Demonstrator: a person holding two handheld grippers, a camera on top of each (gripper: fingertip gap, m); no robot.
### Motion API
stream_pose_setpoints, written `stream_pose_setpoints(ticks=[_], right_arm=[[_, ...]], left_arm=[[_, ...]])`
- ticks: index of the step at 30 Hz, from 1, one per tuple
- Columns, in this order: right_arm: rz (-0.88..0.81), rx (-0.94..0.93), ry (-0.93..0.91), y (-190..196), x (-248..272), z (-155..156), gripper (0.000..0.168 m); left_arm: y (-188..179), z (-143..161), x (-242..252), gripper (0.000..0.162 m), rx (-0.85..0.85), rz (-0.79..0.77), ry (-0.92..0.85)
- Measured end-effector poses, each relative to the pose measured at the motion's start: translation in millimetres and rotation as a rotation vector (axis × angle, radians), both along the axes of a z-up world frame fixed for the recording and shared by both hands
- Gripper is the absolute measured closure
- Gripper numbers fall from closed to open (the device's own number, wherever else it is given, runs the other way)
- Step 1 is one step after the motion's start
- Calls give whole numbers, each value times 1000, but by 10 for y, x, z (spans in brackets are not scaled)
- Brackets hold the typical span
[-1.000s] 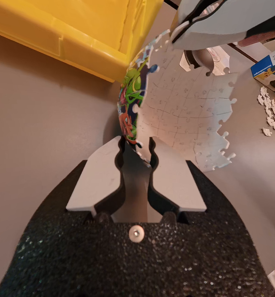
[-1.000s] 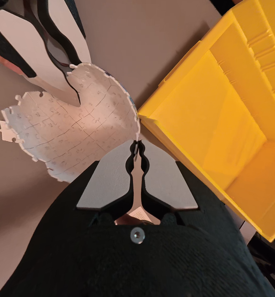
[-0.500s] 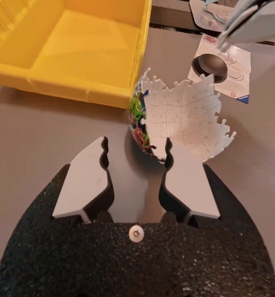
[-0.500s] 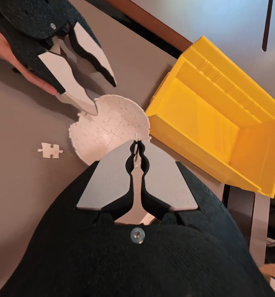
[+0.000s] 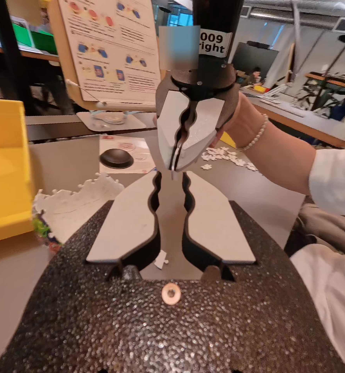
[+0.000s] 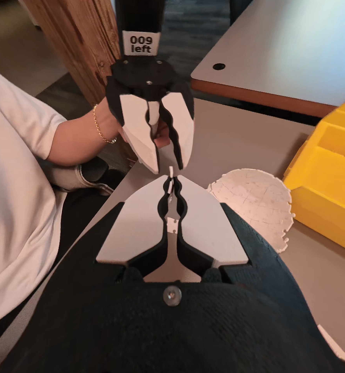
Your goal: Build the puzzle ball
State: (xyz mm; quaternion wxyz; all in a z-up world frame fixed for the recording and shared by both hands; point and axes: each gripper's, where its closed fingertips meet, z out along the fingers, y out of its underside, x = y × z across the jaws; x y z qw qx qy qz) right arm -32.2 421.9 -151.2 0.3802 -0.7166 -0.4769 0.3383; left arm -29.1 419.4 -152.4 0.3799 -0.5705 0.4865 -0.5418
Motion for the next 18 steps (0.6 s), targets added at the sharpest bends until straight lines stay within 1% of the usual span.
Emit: stream_pose_setpoints(ticks=[1, 4, 6, 10, 14, 18], right_arm=[[11, 15, 1, -25, -26, 12, 166], [34, 20, -13, -74, -71, 7, 166], [24, 23, -22, -55, -52, -11, 165], [-20, 8, 56, -9, -55, 32, 165], [-95, 22, 215, 97, -41, 182, 164], [-156, 48, 343, 169, -34, 285, 146]], left_arm=[[-30, 2, 5, 145, -3, -19, -1], [-91, -2, 9, 151, 30, -47, 1], [-59, -31, 5, 161, 59, -31, 18], [1, 11, 5, 161, -6, -23, -20], [106, 145, 28, 162, -103, 19, -143], [234, 242, 53, 161, -211, 88, -248]])
